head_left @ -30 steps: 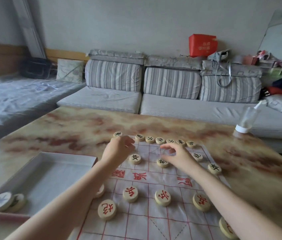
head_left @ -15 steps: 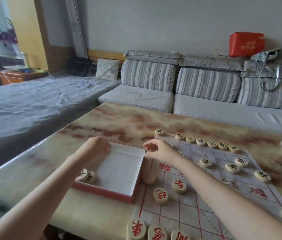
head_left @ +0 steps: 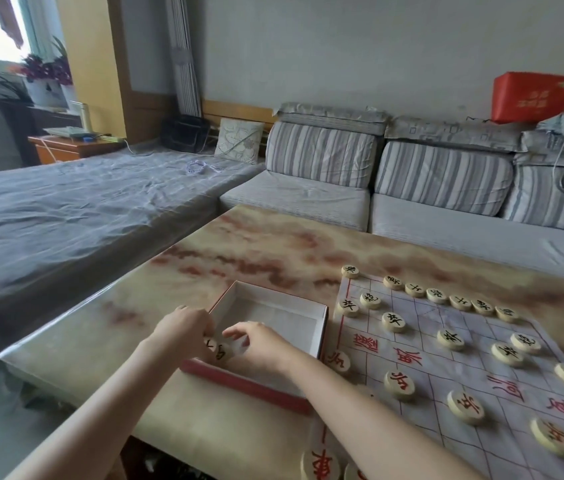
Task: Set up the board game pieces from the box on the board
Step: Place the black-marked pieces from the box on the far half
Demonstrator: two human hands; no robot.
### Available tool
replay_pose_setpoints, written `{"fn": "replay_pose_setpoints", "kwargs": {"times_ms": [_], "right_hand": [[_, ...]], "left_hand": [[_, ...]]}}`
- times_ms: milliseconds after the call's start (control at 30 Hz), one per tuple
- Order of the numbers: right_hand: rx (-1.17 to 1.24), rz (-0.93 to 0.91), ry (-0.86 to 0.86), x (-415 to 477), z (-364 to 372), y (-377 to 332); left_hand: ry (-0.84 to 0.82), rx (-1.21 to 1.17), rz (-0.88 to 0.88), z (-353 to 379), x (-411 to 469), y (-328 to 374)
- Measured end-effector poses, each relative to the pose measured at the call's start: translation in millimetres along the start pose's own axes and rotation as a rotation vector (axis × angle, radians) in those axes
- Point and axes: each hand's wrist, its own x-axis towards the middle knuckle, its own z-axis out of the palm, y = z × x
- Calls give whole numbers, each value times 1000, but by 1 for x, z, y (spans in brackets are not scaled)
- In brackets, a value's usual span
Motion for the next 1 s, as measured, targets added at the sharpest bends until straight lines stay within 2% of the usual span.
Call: {"fn": "replay_pose_setpoints", "kwargs": {"times_ms": [100,267,467,633,833,1000], "right_hand": [[94,-12,-1,3,10,-4],[-19,-52,60,7,13,4],[-23,25,86,2,-11,22],[-15,30,30,-2,-15,33],[-50,-9,41,-1,-15,34],[-6,-26,142,-10,-50,39]], "left_hand": [[51,-53,12,4,-2,-2],[91,-151,9,8,-3,-7],[151,-219,-4,8,-4,-4],[231,-334,-13,8,-3,4],[247,-379,-8,11,-3,11],[292,-390,-12,4,2,29]]}}
